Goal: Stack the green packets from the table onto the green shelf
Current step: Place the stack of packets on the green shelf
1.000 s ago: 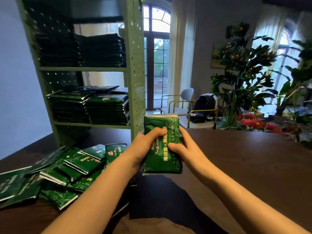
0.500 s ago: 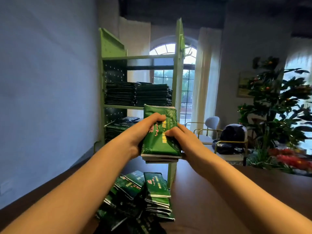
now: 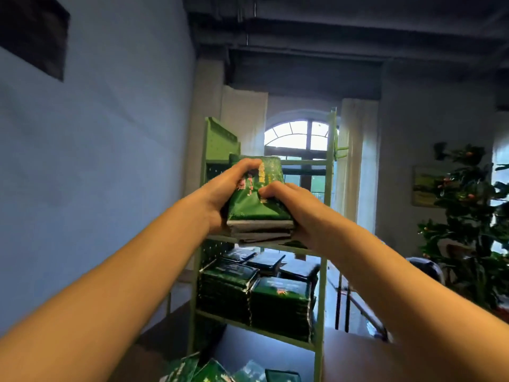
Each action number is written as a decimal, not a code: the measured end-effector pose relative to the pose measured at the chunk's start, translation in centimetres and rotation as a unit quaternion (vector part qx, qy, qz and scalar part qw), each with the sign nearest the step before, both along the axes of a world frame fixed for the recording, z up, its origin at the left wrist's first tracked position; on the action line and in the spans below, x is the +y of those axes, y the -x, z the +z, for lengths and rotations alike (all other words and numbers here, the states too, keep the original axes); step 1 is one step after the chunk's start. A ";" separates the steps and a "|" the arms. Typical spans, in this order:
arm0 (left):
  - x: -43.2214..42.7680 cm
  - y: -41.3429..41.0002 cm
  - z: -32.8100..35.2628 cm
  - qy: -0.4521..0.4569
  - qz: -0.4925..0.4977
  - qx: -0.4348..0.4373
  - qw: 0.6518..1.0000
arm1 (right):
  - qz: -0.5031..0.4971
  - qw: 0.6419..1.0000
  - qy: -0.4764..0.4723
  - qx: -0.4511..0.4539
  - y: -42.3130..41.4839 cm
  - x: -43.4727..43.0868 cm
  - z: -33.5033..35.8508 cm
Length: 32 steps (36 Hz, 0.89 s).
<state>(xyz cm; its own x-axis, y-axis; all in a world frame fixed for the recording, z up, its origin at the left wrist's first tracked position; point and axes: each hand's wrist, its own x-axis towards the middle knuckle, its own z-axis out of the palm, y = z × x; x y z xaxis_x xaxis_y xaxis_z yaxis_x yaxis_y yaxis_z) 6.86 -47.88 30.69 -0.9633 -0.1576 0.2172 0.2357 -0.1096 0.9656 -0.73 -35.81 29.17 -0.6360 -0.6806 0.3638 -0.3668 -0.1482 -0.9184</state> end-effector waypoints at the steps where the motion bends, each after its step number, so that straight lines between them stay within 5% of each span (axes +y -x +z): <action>1: -0.3 0.0 0.7 0.006 0.000 0.011 1.000 | 0.003 1.000 0.001 0.000 0.1 -0.4 0.9; 12: -3.2 1.0 6.4 0.065 0.031 0.162 0.984 | 0.063 0.998 0.023 -0.004 2.3 -4.4 9.9; 21: -5.0 4.7 9.9 0.156 0.214 0.240 0.934 | -0.008 0.999 0.005 -0.031 4.6 -6.4 14.9; 32: -7.6 10.6 11.3 0.159 0.252 0.190 0.936 | -0.041 0.997 -0.038 -0.048 9.8 -10.0 15.9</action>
